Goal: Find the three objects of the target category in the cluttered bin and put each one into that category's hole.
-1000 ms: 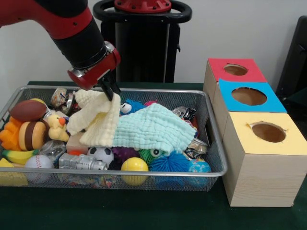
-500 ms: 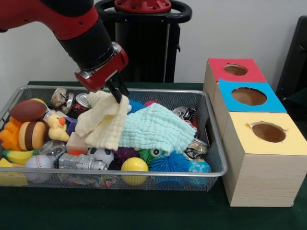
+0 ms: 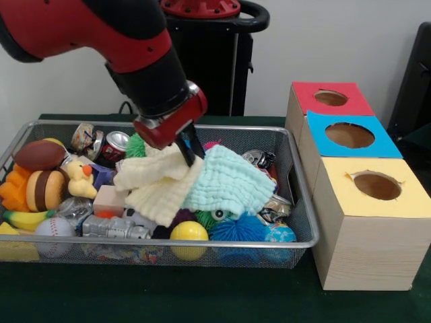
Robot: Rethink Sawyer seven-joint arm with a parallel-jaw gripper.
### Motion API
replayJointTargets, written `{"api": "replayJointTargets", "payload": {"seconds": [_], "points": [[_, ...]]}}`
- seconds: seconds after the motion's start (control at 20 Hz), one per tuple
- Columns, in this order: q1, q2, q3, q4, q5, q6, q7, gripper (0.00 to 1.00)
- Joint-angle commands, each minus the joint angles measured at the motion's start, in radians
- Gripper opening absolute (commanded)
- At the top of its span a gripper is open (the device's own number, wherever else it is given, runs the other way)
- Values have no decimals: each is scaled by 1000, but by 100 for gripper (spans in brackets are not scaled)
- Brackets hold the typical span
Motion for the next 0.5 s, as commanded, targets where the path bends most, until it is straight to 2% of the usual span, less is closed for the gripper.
{"api": "replayJointTargets", "payload": {"seconds": [0.05,0.2,0.5], "points": [[77,72,-85,0,-65,-100,159,0],[101,62,-117,-10,-74,-85,158,0],[112,56,-136,-9,-71,-95,154,0]]}}
